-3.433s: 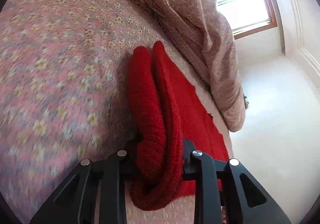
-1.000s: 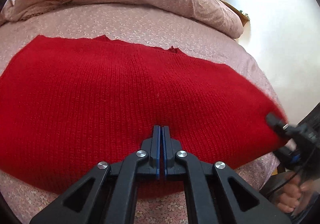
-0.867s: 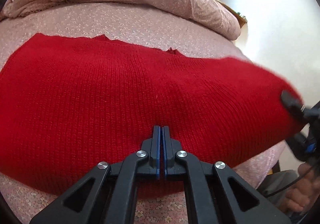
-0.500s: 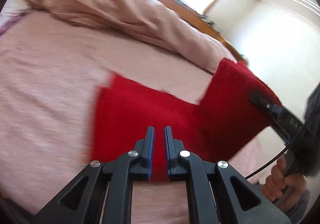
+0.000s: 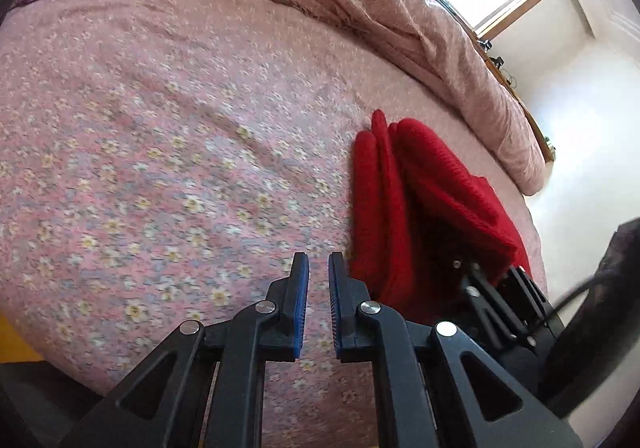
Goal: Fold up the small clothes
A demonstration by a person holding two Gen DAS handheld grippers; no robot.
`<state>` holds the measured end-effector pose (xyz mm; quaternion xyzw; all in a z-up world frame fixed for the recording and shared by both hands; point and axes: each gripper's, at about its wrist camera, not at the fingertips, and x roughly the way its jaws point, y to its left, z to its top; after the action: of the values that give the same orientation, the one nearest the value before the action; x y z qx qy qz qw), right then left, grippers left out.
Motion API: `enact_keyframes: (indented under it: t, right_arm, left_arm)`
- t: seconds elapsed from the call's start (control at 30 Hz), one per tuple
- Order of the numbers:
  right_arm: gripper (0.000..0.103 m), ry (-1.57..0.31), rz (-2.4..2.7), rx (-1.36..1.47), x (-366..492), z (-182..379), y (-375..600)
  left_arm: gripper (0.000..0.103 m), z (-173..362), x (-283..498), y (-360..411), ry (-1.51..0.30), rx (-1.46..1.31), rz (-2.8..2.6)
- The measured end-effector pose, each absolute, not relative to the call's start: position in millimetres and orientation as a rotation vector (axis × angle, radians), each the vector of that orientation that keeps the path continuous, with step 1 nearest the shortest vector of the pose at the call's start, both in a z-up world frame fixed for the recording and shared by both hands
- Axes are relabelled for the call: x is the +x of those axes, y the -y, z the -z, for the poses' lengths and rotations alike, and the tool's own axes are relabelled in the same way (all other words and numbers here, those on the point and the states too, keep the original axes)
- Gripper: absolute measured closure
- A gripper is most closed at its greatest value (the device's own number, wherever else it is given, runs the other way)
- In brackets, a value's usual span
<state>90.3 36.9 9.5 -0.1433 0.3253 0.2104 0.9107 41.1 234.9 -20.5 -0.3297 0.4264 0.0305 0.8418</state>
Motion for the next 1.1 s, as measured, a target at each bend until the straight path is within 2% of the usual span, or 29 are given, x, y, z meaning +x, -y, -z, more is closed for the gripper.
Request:
enact_keyframes:
  t: [0.07, 0.13, 0.17, 0.27, 0.33, 0.4, 0.47, 0.53, 0.63, 0.77, 0.9, 1.1]
  right_arm:
    - [0.071, -0.667, -0.463, -0.245, 89, -17, -27]
    - [0.052, -0.664, -0.530, -0.188, 86, -20, -18]
    - [0.048, -0.654, -0.600, -0.126, 80, -25, -9]
    - [0.034, -0.575, -0.714, -0.013, 59, -47, 24]
    - [0.014, -0.507, -0.697, -0.014, 43, -57, 51]
    - [0.008, -0.452, -0.630, -0.035, 30, -58, 86]
    - [0.008, -0.464, -0.554, -0.055, 28, -46, 115]
    - [0.008, -0.506, -0.484, -0.062, 29, -27, 139]
    - [0.008, -0.637, -0.398, -0.012, 43, 10, 175]
    - [0.008, -0.709, -0.372, 0.106, 57, 25, 194]
    - [0.008, -0.677, -0.388, 0.120, 55, 24, 196]
    - [0.008, -0.698, -0.438, 0.058, 58, 29, 176]
  left_arm:
    - [0.100, 19, 47, -228, -0.899, -0.685, -0.051]
    - [0.100, 18, 53, -228, -0.898, -0.676, -0.040]
    - [0.098, 17, 55, -228, -0.897, -0.676, -0.035]
    - [0.084, 13, 56, -223, -0.877, -0.689, -0.004]
    - [0.069, 9, 54, -220, -0.858, -0.718, 0.027]
    - [0.063, 4, 48, -216, -0.828, -0.771, 0.076]
    - [0.059, -1, 42, -212, -0.789, -0.824, 0.085]
    - [0.044, -4, 38, -208, -0.752, -0.900, 0.128]
    - [0.029, -1, 49, -202, -0.740, -1.028, 0.216]
    - [0.029, 11, 82, -199, -0.809, -1.087, 0.230]
    - [0.029, 25, 121, -189, -0.909, -1.104, 0.254]
    - [0.030, 14, 157, -177, -0.894, -1.077, 0.217]
